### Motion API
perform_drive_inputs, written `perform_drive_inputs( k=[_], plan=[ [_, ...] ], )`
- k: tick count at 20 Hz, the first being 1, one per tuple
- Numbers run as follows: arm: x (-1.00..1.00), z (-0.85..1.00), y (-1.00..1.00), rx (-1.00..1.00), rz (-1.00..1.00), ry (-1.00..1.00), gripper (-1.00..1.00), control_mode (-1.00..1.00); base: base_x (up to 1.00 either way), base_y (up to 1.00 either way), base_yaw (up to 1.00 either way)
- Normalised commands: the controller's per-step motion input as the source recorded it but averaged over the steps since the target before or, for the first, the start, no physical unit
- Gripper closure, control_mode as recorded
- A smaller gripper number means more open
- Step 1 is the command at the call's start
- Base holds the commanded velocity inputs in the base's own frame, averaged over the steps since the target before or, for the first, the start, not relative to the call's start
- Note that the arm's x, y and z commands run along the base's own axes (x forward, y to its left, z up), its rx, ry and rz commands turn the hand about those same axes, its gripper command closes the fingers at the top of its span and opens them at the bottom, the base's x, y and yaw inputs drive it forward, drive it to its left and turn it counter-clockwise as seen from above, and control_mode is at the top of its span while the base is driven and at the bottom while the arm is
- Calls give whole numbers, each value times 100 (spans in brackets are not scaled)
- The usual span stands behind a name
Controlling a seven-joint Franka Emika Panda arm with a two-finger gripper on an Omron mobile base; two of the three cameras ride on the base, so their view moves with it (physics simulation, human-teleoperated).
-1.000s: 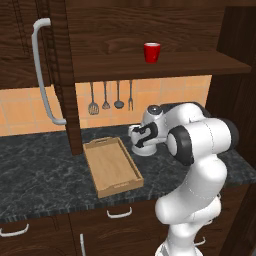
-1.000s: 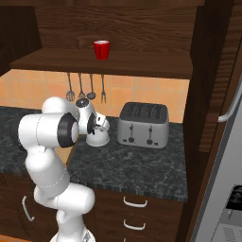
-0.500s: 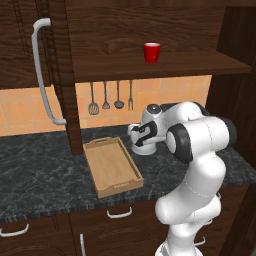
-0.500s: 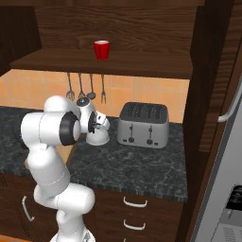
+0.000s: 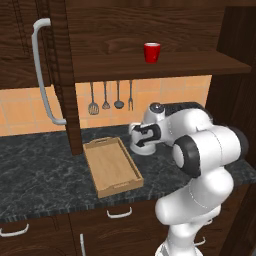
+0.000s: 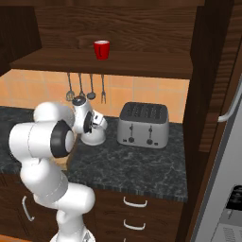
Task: Pick the kettle from the counter and place it on the tray. Then pick the mug from the cabinet and place it on the tray. Then close the cabinet doors.
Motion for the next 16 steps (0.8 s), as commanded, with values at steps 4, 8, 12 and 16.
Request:
perform_drive_inputs(
  k=[4,8,12,16],
  plan=[
    [-50,64,29,4,0,-6,100,-100,0,0,0],
    [-26,40,63,0,0,-5,100,-100,0,0,0],
    [-13,23,76,0,0,-8,100,-100,0,0,0],
    [-1,2,86,0,0,-4,100,-100,0,0,0]
  ],
)
